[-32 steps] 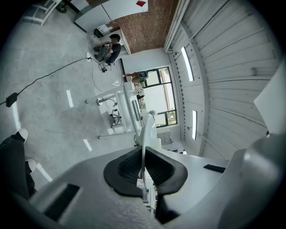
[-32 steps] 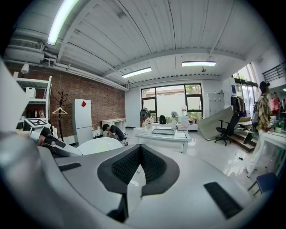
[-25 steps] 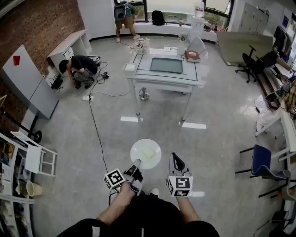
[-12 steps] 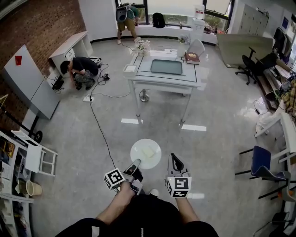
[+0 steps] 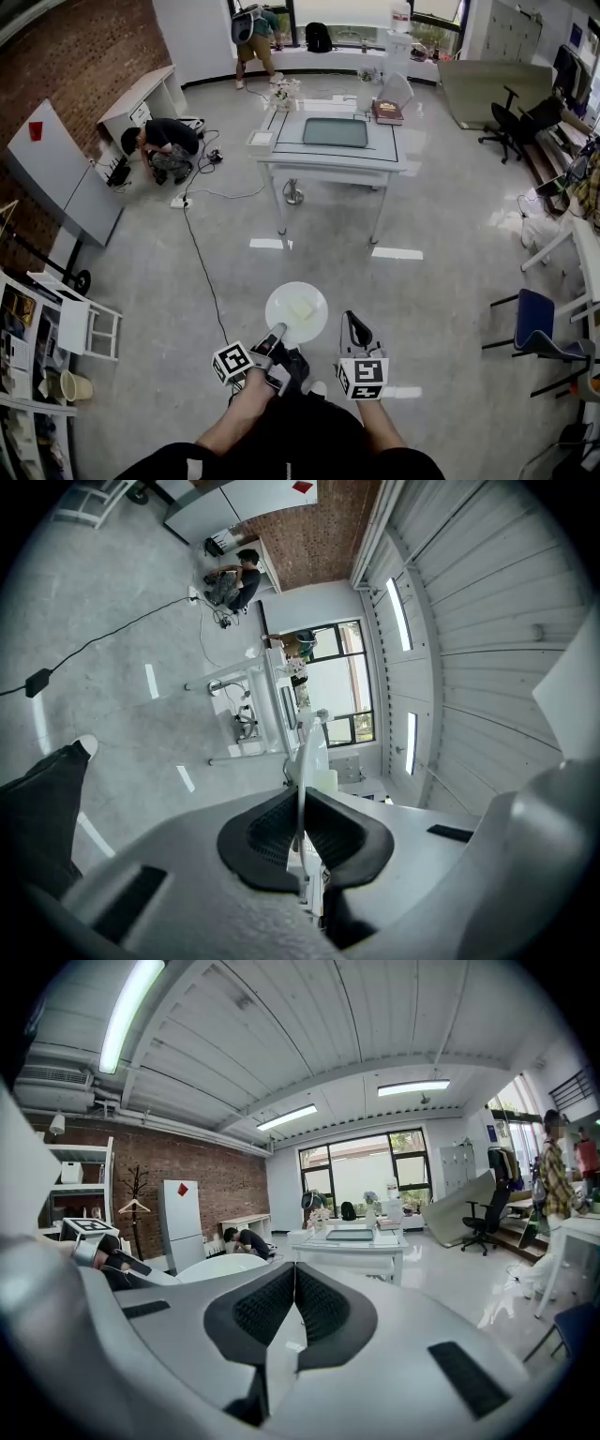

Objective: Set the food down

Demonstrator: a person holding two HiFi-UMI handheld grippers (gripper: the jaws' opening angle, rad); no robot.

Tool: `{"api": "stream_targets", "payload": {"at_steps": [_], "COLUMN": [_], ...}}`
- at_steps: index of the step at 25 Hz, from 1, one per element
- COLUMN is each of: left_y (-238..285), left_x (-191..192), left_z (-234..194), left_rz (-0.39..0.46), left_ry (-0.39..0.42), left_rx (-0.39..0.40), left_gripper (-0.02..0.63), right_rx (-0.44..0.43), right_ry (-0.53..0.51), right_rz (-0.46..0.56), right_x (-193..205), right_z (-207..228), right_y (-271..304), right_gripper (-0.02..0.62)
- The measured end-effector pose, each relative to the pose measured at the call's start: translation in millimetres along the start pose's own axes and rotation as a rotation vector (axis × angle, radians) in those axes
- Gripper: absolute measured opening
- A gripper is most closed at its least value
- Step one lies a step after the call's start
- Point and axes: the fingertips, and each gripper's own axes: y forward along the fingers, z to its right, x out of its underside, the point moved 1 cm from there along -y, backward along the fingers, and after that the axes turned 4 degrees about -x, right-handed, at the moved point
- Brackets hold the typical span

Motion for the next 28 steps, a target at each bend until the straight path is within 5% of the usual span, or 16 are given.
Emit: {"api": "stream_targets", "payload": {"at_steps": [28], "left_y": [118], "left_x": [-66], "left_z": [13], "left_rz": [-0.083], "left_ry": [-0.026], "left_rx": [-0.009], "left_gripper": [0.017], "right_rx": [0.037], "right_ry": [-0.015], "right_rz": [-0.062], "right_x": [-29], "right_z": [49], "right_y": [109], "right_gripper": [0.009]}}
